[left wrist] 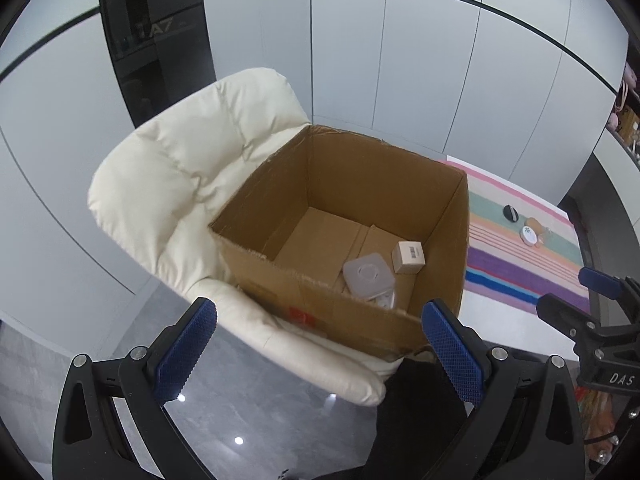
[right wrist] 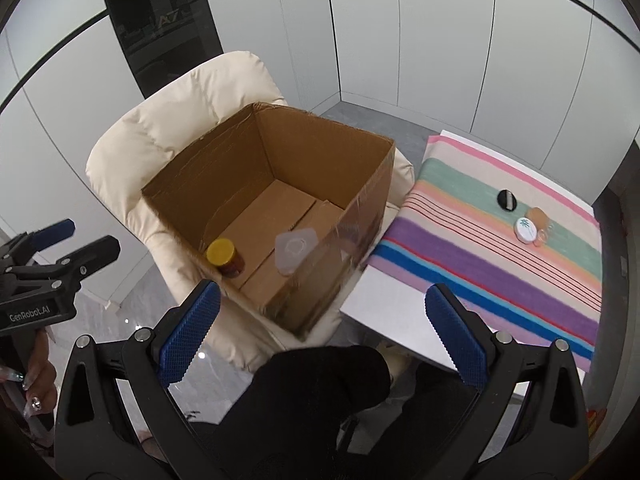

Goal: Organize objects
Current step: 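Withdraw both tools from the cardboard box back toward the table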

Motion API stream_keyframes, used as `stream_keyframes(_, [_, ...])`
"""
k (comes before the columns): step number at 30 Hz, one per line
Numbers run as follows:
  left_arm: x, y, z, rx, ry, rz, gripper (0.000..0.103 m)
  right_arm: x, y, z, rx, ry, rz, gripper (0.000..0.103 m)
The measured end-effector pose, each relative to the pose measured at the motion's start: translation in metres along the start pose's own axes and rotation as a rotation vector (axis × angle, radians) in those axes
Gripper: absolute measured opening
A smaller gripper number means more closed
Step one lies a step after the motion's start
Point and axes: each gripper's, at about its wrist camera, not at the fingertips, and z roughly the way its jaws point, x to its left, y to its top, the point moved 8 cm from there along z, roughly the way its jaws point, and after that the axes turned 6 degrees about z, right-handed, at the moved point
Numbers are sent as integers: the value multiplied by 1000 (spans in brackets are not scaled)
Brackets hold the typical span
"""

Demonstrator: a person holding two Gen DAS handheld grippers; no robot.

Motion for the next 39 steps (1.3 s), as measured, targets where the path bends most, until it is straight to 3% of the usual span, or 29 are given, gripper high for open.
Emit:
stream_keyframes(5, [-5, -20, -14, 9, -36, -20, 103, 5, -26, -17, 8, 5, -36, 103])
stream_keyframes(11, [-1, -45, -27, 9, -17, -60, 103, 6, -50, -28, 31, 14, -54, 103])
stream_keyframes(15, [3, -42, -36, -29, 12, -67, 103, 6, -54, -36, 22, 21, -57, 103])
stream_keyframes(31, [-10, -44, -31, -24, -3, -23, 103, -2, -54, -43, 14, 7, -41, 103])
stream_keyframes(39, [-38, -38, -16, -11, -30, 46, 103, -21, -56, -43, 10, -20, 12, 103])
